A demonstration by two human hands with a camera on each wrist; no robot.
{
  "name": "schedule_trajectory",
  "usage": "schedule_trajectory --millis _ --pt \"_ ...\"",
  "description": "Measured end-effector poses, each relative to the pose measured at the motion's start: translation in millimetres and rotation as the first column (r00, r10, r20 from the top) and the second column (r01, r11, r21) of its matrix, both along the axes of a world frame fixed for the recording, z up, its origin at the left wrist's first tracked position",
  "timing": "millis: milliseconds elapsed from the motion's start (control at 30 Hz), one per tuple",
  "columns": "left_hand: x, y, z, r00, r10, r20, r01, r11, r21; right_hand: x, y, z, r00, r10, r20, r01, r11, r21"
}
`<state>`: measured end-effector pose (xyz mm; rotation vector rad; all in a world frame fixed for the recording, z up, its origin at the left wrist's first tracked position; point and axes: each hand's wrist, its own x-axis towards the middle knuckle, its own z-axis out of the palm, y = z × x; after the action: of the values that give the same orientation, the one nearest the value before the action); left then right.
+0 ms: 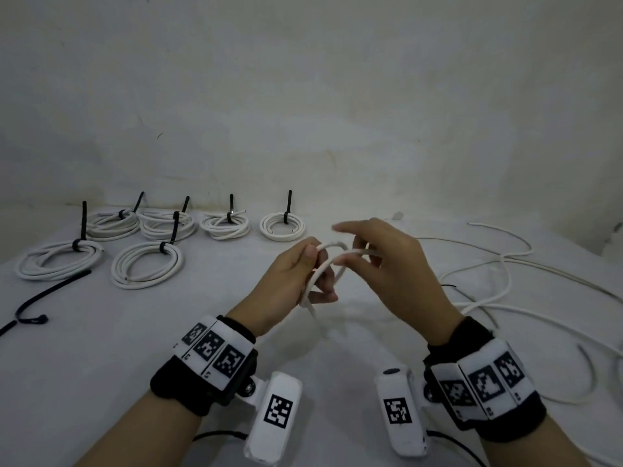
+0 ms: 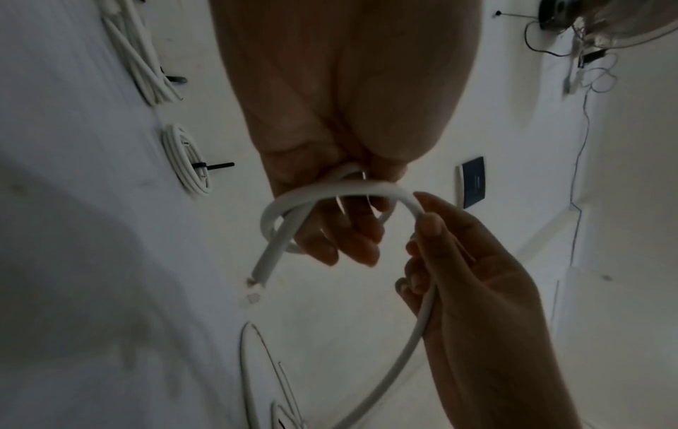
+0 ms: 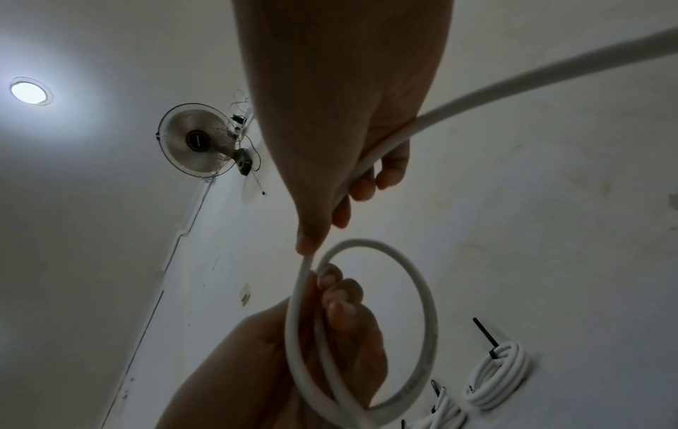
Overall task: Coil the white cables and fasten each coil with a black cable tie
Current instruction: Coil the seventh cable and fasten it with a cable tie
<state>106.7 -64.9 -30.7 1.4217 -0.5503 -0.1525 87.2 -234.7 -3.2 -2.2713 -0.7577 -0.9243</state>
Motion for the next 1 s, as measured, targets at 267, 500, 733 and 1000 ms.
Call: schedule_trajectory --millis 267,500,733,1000 --pt "-5.7 -4.7 1.5 0.992 -0.075 -0.101 0.062 0.990 -0.128 8.2 -1.1 -7.7 0.987 0.002 -0.163 0.039 0.968 0.249" --pt "-4.8 -8.4 2.2 0.972 -0.141 -0.187 0.108 0.978 -0.176 8.1 -1.0 -5.0 0.861 0.269 -0.433 -0.038 0.881 0.471" --pt "-1.8 2.0 8.8 0.902 -0.327 -0.281 0.252 0.928 -0.274 5.8 7.2 -2.4 0.892 0.262 -0.369 -0.058 0.875 0.481" --pt "4.6 17.7 13.0 0.913 -0.232 -0.337 0.085 0.913 -0.399 14.2 -8.2 -17.2 0.858 0.261 -0.443 -0.077 0.917 0.391"
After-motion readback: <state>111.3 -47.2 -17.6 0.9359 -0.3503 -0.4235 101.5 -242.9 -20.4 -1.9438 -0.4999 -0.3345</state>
